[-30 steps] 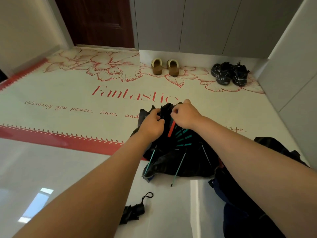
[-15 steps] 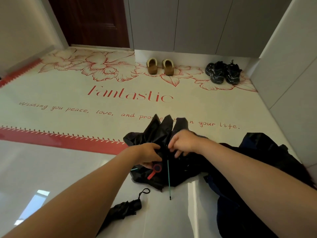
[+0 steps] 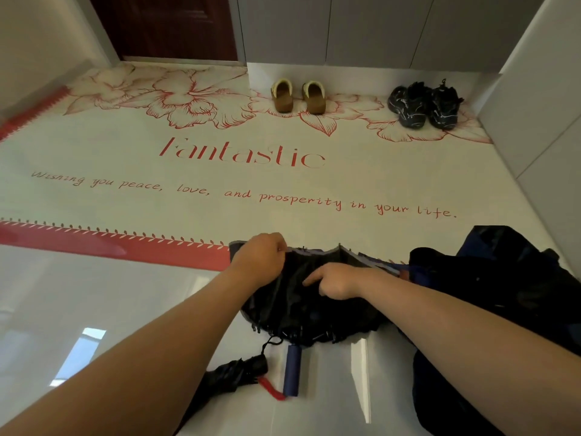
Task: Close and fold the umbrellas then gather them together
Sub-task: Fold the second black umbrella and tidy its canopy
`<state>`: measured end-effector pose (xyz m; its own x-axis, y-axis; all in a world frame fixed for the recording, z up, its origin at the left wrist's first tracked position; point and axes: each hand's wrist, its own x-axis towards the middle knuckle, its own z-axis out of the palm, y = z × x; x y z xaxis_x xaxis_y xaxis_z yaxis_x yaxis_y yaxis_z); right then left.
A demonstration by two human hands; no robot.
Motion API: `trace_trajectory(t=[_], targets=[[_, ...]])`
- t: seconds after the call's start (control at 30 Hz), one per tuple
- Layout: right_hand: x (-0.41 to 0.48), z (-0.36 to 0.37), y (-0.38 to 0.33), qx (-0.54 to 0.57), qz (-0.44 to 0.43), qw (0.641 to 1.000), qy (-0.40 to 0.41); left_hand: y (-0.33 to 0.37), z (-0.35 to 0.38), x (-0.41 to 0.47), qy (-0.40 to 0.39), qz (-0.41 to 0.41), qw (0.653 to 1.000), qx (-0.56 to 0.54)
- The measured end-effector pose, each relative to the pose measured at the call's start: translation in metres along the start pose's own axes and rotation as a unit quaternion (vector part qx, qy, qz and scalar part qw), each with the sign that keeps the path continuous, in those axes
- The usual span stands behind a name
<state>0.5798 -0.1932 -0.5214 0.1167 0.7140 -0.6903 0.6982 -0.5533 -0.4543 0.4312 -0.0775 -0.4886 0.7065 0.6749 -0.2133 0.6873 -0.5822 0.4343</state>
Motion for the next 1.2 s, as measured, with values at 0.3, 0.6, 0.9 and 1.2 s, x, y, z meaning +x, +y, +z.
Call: trace_trajectory(t=[0.3, 0.6, 0.9, 1.2], targets=[[0.011, -0.046, 0.029, 0.007, 0.08, 0.972, 0.22, -0.016, 0.032, 0.013, -0.112, 0.105, 0.977, 0.147], [0.036, -0.034, 0.05, 0.038, 0.123, 0.987, 0.091, 0.001, 0.072, 0.042, -0.092, 0.114, 0.965, 0.219], [0.07, -0.032, 0.018, 0.176, -0.012, 0.974, 0.141, -0.073, 0.067, 0.047, -0.078, 0.033, 0.985, 0.152], [0.051, -0.053, 0.035, 0.065, 0.09, 0.993, -0.032, -0.108, 0.052, 0.037, -0.002, -0.086, 0.992, 0.093]])
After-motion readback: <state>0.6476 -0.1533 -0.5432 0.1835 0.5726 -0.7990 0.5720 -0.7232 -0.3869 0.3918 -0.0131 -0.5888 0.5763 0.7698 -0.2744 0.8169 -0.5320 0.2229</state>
